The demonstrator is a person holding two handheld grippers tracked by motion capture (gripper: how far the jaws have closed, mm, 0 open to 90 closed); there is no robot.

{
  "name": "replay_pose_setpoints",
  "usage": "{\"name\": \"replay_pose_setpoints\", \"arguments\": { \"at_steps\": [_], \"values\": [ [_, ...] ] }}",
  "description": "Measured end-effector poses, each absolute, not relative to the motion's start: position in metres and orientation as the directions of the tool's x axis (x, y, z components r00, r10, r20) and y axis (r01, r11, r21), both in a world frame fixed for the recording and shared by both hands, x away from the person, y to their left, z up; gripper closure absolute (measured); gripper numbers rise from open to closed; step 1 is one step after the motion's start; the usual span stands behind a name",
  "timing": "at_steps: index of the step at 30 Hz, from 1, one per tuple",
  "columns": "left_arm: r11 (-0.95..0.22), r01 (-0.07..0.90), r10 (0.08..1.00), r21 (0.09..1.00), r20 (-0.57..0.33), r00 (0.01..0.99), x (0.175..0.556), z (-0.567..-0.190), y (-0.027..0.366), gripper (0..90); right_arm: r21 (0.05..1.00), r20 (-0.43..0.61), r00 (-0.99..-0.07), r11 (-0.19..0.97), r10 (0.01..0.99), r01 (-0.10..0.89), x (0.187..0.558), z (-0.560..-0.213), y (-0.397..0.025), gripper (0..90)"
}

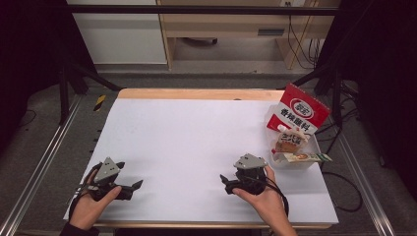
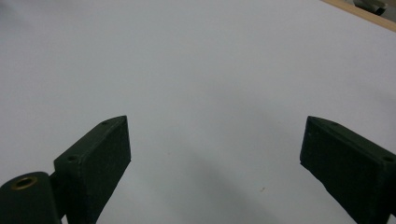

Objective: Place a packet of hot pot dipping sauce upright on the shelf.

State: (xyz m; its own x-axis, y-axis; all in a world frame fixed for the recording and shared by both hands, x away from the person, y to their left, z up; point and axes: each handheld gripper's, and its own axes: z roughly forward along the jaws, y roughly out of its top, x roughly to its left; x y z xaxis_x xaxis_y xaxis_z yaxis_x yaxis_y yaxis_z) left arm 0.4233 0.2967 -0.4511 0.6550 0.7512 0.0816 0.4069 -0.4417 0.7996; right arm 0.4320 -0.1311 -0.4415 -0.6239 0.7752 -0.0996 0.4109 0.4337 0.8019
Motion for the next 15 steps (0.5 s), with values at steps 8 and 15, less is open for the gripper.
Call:
{"name": "replay_pose_setpoints", "arguments": {
  "at_steps": [8,15],
  "values": [
    [-0.442,0.412,0.756,0.797,0.083,0.650,0.424,-0.452,0.297,6.7,0.786,-0.092,-0.624,0.442,0.776,0.433,0.441,-0.453,-0.123,8.7],
    [-0.446,0.413,0.755,0.794,0.085,0.650,0.424,-0.452,0.297,6.5,0.788,-0.070,-0.617,0.423,0.784,0.447,0.445,-0.461,-0.120,7.9]
  ]
}}
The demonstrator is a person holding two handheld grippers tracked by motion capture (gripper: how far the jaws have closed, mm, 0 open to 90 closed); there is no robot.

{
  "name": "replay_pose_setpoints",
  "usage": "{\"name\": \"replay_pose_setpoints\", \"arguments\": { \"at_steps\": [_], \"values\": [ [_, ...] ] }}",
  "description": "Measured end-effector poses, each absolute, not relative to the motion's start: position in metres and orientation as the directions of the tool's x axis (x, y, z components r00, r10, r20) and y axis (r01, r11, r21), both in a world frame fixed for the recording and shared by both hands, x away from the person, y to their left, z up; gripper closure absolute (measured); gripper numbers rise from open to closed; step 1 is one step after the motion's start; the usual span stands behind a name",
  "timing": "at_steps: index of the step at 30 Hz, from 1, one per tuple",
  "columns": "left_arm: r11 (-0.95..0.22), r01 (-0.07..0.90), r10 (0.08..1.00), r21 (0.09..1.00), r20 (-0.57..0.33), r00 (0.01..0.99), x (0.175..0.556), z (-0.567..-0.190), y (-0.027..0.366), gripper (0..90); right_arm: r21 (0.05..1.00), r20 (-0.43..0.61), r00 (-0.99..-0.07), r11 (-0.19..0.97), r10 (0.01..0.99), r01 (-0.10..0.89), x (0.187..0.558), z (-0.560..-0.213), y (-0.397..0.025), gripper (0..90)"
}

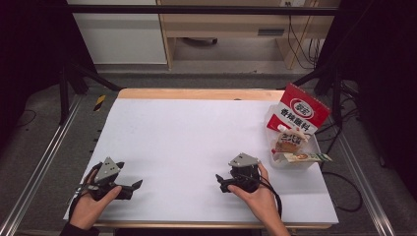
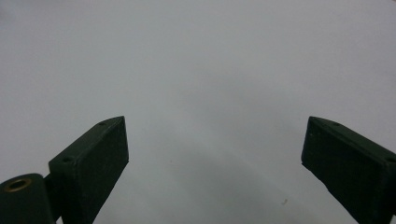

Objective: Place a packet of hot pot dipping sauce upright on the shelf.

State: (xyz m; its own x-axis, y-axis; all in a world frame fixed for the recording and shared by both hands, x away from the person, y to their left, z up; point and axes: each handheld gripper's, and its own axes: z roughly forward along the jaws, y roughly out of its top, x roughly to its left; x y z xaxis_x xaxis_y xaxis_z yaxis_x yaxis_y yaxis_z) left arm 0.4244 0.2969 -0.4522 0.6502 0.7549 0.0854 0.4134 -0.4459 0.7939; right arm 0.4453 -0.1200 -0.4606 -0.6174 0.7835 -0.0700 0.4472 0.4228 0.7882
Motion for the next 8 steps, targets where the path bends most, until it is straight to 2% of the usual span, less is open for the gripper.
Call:
{"name": "replay_pose_setpoints", "arguments": {
  "at_steps": [8],
  "values": [
    [-0.449,0.408,0.753,0.795,0.091,0.652,0.425,-0.451,0.296,6.5,0.797,-0.059,-0.631,0.418,0.773,0.437,0.433,-0.466,-0.120,7.3]
  ]
}}
